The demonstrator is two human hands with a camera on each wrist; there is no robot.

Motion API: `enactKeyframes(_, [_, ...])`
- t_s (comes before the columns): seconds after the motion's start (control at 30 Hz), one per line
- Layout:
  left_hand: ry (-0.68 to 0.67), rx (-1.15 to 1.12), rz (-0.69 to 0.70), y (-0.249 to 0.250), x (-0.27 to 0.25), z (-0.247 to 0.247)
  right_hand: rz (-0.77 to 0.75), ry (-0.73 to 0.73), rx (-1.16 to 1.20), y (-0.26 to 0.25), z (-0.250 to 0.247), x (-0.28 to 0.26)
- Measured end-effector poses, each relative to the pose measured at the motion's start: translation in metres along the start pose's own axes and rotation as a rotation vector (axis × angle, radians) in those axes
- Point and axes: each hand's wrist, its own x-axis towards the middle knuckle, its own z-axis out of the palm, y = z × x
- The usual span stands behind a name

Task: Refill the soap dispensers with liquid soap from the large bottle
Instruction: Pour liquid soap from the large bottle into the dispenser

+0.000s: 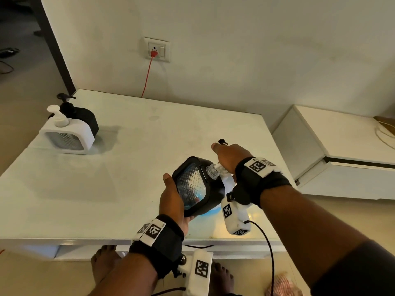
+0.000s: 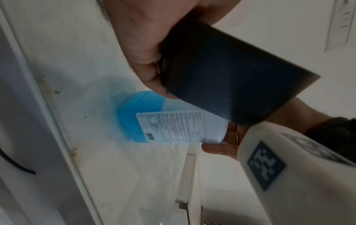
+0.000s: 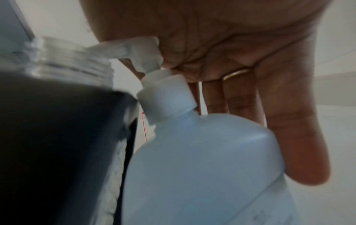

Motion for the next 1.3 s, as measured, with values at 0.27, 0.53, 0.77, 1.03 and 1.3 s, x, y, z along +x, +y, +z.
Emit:
enactKeyframes(0.27, [0.006,0.006,0.012,0.002,0.002,0.0,0.004,0.002,0.008,0.001,0.001,0.011])
enactKeyframes(0.53, [-0.007,-0.016,-0.001,0.003,0.0,0.0,-0.005,-0.1,0.141,-0.001,-0.008,0.002])
enactKeyframes(0.77, [0.004,-0.006,-0.005,0.002,0.001,0.0,-0.007,-0.081,0.14,-0.001,-0.005,0.003])
enactKeyframes(1.03, [0.021,-0.002,-0.026,0.002,-0.003,0.001,0.028,0.067,0.043,0.007,0.006,0.016])
enactKeyframes(1.3, [0.015,-0.012,-0.01,0.004,-0.004,0.001,-0.002,-0.055,0.114,0.003,-0.001,0.011])
